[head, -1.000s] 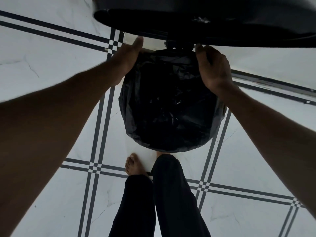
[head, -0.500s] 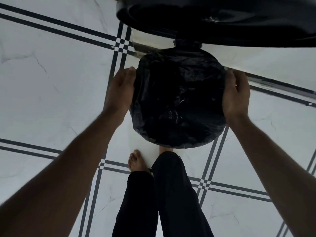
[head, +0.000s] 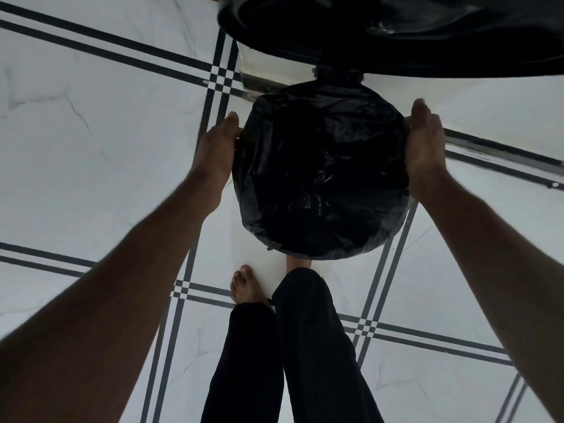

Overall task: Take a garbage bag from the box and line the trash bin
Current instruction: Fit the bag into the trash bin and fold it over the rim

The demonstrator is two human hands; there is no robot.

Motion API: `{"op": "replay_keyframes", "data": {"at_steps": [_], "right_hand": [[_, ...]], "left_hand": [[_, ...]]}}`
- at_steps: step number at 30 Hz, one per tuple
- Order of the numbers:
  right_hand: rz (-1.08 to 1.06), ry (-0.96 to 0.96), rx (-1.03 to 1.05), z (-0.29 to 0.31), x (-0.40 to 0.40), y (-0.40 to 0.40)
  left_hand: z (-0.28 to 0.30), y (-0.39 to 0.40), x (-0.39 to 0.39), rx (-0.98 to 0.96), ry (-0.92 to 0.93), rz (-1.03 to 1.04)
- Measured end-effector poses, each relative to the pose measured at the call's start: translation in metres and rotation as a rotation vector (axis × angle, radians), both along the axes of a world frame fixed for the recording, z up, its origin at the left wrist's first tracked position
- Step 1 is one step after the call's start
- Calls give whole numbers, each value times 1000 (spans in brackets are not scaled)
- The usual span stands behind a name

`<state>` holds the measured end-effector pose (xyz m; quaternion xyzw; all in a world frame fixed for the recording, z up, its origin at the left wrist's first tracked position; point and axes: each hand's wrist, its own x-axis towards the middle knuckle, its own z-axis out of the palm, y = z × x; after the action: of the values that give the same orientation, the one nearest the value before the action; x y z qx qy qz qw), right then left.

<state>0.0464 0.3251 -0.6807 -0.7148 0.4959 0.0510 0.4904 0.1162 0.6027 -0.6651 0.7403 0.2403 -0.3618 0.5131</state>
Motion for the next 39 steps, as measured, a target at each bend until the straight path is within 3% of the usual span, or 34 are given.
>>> {"op": "replay_keyframes", "data": {"at_steps": [12, 18, 22, 26, 28, 33, 39], "right_hand": [[-6, 77, 122, -1, -5, -17], [-65, 33, 342, 14, -17, -23], [-177, -46, 86, 18, -34, -15], [-376, -110, -186, 25, -64, 7], [-443, -81, -121, 25, -87, 20], [-517, -75, 315, 27, -117, 42], [-482, -63, 478, 25, -117, 41]], "left_hand": [[5, -5, -2, 7, 91, 87], [9, 0, -10, -21, 51, 127], [5, 9, -36, 183, -155, 271], [13, 20, -66, 19, 30, 513], [18, 19, -79, -37, 76, 496], [21, 10, -91, -126, 79, 402], [19, 13, -88, -122, 132, 382]]}}
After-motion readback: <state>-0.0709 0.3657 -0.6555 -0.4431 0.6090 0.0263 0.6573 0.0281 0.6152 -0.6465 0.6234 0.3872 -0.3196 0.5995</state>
